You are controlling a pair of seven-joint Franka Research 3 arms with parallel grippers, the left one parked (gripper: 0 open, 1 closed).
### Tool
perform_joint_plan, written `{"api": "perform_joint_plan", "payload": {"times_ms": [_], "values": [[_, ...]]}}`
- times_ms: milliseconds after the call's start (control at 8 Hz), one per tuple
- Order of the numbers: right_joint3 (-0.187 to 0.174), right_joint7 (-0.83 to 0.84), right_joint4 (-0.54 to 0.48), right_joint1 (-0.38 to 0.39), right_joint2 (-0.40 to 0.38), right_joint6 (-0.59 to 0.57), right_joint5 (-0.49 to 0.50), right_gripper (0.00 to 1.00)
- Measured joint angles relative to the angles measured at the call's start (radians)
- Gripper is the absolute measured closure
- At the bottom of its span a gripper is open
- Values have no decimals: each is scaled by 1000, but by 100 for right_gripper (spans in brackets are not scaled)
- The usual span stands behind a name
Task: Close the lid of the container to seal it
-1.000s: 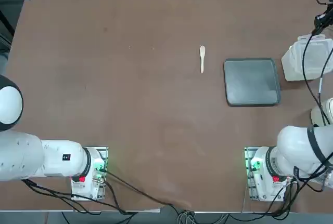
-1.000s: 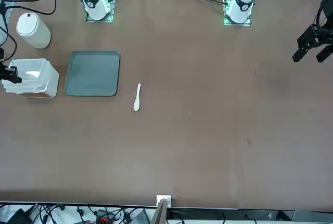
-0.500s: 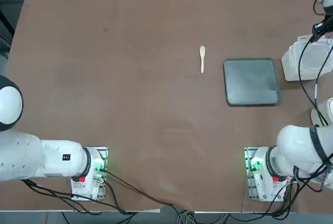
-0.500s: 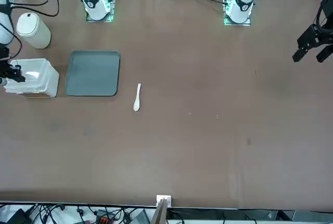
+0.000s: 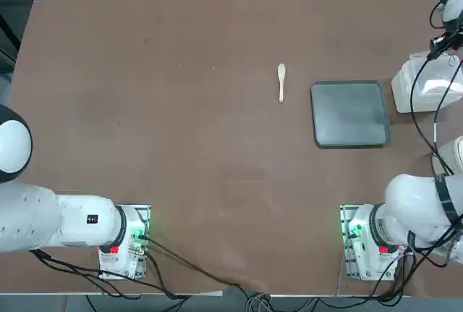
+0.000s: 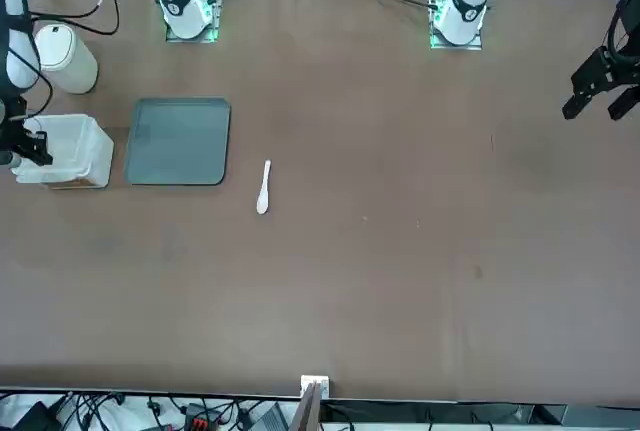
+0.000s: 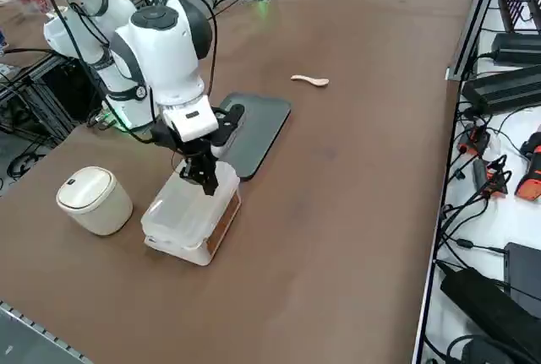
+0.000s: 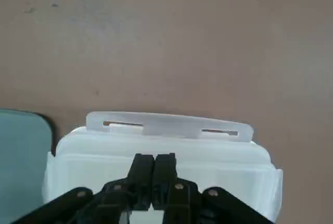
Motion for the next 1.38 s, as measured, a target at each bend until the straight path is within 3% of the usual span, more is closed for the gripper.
{"api": "perform_joint_plan", "payload": {"times_ms": [1375], "values": [[0,0,-14,-8,5,51,4,98]]}}
